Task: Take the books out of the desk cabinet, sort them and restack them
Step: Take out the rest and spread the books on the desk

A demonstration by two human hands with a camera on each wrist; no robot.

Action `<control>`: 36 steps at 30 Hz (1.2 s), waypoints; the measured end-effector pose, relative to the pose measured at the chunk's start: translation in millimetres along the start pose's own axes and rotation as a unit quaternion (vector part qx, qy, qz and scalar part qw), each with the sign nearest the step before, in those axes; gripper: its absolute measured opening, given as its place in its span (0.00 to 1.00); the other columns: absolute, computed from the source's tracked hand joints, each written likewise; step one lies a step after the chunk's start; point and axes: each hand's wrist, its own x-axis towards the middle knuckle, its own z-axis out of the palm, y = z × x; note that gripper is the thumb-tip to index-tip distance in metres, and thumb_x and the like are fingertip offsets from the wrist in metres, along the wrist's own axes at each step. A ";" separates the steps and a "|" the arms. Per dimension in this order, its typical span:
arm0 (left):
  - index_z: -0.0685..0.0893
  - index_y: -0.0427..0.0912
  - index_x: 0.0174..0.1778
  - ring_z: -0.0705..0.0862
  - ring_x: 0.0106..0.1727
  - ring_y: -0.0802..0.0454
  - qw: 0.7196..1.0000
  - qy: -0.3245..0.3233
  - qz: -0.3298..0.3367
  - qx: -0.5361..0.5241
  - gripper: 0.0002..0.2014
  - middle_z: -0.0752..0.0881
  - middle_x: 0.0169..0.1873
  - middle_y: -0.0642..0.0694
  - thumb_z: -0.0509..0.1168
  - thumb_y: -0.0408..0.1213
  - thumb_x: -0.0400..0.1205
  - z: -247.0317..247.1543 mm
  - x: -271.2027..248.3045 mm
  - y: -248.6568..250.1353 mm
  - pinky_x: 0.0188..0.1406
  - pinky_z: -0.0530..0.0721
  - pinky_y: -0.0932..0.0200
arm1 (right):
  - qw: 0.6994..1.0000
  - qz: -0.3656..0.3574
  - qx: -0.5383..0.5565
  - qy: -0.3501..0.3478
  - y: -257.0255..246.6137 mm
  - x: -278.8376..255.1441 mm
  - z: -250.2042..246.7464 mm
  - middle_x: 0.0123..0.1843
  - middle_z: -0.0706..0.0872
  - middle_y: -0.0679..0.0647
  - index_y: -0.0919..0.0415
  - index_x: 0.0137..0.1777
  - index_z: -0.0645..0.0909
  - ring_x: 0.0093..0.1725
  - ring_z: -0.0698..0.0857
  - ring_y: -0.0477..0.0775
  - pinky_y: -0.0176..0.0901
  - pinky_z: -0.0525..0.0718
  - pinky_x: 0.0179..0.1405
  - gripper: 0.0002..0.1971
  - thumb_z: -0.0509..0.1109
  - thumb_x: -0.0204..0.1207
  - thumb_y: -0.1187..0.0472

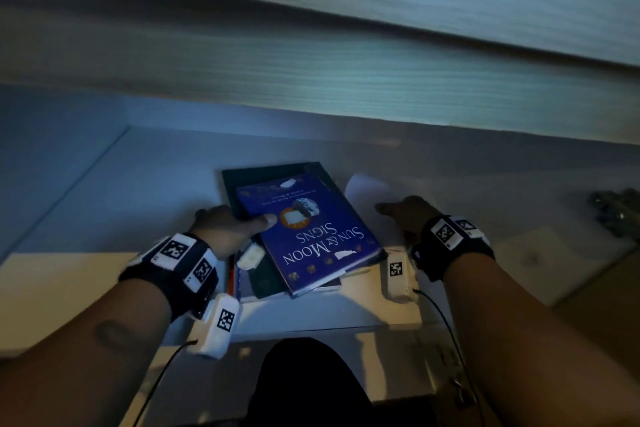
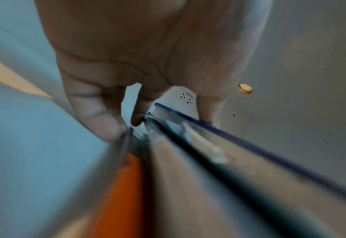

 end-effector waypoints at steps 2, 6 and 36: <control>0.88 0.40 0.37 0.89 0.41 0.41 0.994 -0.007 -0.027 -0.103 0.35 0.90 0.36 0.39 0.73 0.73 0.58 -0.6 2.5 -0.7 0.43 0.88 0.48 | 0.996 0.013 0.088 -0.013 1.3 -1.1 1.9 0.68 0.85 0.65 0.67 0.73 0.78 0.64 0.86 0.67 0.53 0.86 0.56 0.28 0.75 0.80 0.48; 0.78 0.42 0.34 0.67 0.18 0.51 0.959 -0.025 -0.094 -0.267 0.19 0.68 0.18 0.46 0.80 0.49 0.70 1.0 9.9 -3.6 0.28 0.70 0.61 | 0.971 0.025 0.233 -0.042 12.6 4.7 3.8 0.64 0.89 0.68 0.65 0.70 0.83 0.59 0.90 0.72 0.72 0.86 0.64 0.44 0.86 0.55 0.43; 0.91 0.33 0.51 0.93 0.37 0.42 0.915 -0.023 -0.074 -0.397 0.28 0.93 0.39 0.36 0.85 0.48 0.61 10.7 -23.4 -6.8 0.38 0.92 0.39 | 0.957 -0.009 0.211 -0.199 -22.0 -81.7 54.5 0.51 0.95 0.59 0.63 0.61 0.90 0.47 0.94 0.61 0.50 0.94 0.42 0.32 0.89 0.63 0.42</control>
